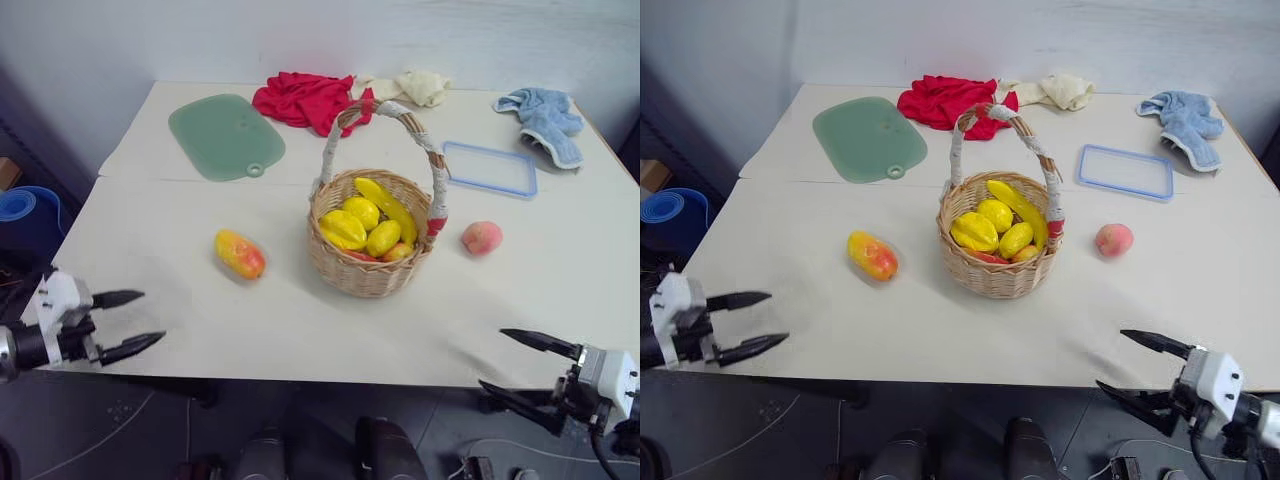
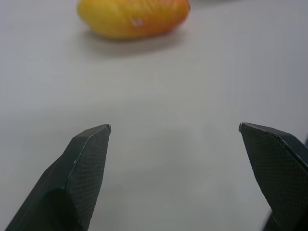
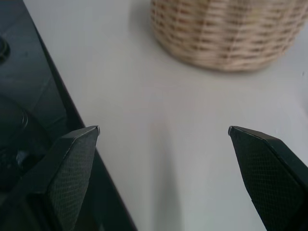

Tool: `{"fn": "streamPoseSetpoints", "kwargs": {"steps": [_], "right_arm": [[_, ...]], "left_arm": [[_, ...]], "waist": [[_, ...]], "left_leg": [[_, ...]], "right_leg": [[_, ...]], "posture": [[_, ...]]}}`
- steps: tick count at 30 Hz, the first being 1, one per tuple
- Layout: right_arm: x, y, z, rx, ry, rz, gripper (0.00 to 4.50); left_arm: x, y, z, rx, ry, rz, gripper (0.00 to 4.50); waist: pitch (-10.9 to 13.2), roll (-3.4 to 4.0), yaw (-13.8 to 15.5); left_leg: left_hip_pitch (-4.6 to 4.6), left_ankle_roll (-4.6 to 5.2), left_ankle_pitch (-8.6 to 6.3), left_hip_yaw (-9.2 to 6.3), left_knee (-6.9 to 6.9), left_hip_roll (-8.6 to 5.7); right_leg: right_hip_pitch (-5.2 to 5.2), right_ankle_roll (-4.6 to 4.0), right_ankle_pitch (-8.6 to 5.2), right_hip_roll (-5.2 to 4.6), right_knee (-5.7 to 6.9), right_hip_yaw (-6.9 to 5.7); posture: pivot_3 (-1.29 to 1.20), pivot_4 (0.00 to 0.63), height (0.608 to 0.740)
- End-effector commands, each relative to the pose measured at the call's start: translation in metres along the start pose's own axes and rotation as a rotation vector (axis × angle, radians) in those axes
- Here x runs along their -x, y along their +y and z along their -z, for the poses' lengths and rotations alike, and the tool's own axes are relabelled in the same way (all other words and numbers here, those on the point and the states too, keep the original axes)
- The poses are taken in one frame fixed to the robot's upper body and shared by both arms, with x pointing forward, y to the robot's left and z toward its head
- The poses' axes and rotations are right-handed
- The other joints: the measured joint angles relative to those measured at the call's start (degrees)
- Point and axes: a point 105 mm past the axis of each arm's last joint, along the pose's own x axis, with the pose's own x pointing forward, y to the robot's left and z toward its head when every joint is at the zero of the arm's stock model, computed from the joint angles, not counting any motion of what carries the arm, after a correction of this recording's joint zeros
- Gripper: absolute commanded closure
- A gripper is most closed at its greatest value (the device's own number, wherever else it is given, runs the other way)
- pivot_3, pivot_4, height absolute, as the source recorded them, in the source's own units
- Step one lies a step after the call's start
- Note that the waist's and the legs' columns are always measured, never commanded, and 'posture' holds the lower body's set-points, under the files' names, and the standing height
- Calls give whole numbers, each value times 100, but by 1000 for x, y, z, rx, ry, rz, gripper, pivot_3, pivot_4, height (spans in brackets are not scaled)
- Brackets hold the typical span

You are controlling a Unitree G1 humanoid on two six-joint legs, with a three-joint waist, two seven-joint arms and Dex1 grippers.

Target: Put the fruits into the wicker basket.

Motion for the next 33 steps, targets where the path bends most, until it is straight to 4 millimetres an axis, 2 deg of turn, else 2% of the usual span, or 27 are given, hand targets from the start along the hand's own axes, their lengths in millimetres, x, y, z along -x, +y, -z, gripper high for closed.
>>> {"fn": "streamPoseSetpoints", "kwargs": {"steps": [1,4,7,9,11,14,17,19,23,25,27,28,29,30,31,33], "right_arm": [[-16,1,-44,35,-196,28,52],[-26,6,-67,63,-270,10,52],[-32,9,-76,78,-300,-17,52],[-34,9,-77,84,-307,-23,52],[-34,10,-77,84,-307,-24,52],[-34,13,-74,81,-304,-23,52],[-34,13,-73,80,-315,-6,52],[-35,16,-70,71,-322,11,52],[-38,20,-69,62,-335,41,0],[-39,22,-68,55,-343,51,0],[-39,24,-67,47,-346,72,0],[-38,24,-66,43,-348,85,0],[-36,23,-67,38,-352,101,0],[-34,21,-68,26,-362,125,0],[-31,19,-68,15,-369,143,0],[-27,14,-68,0,-374,181,0]], "left_arm": [[-17,5,-37,-145,-53,68,0],[-36,10,-56,-283,-28,176,0],[-61,14,-61,-390,99,349,0],[-80,24,-70,-485,115,373,0],[-104,25,-76,-580,131,460,0],[-122,29,-72,-662,225,545,0],[-142,37,-76,-719,244,513,0],[-151,32,-72,-711,263,560,0],[-151,31,-54,-717,376,612,856],[-153,34,-54,-744,376,586,1330],[-155,32,-72,-687,259,575,1604],[-157,29,-88,-614,159,574,1674],[-159,26,-109,-529,30,579,1724],[-156,21,-142,-386,-126,605,1741],[-152,13,-165,-308,-234,652,1741],[-149,-7,-198,-273,-371,735,1741]], "waist": [[0,1,-2],[0,0,25],[0,0,54],[0,0,79],[0,-2,128],[0,-6,156],[4,-13,121],[4,-13,115],[5,-18,117],[4,-17,115],[4,-17,116],[4,-17,119],[5,-18,126],[6,-20,133],[17,-29,144],[23,-32,142]], "left_leg": [[0,-2,0,1,1,0],[-6,-5,0,1,17,0],[-11,-3,-13,6,65,3],[-16,3,-16,17,73,2],[-16,8,-19,23,77,2],[-26,14,-21,26,88,1],[-33,22,-25,28,87,2],[-33,32,-32,31,85,1],[-34,41,-38,40,87,1],[-29,41,-39,42,87,1],[-25,41,-38,42,87,1],[-24,39,-37,41,87,2],[-24,39,-35,40,88,2],[-27,40,-34,40,89,2],[-32,40,-34,37,94,2],[-70,43,-35,7,127,6]], "right_leg": [[0,0,0,2,4,0],[-3,0,0,7,25,-3],[0,1,0,9,55,-16],[0,2,1,10,46,-28],[0,4,2,9,45,-31],[-2,13,8,10,35,-38],[-4,20,11,12,20,-41],[-5,27,15,11,10,-42],[-4,39,22,6,-1,-47],[-2,39,23,5,-1,-47],[-1,37,24,5,7,-47],[-2,35,26,5,10,-47],[-2,32,27,5,10,-47],[-2,30,28,5,11,-47],[-3,30,29,5,11,-48],[-14,34,33,5,14,-59]], "posture": [[0,150,740],[0,150,740],[0,150,740],[0,150,740],[0,150,740],[0,150,740],[0,150,740],[0,150,740],[0,150,740],[0,150,740],[0,150,740],[0,150,740],[0,150,740],[0,150,740],[0,150,740],[0,150,740]]}}
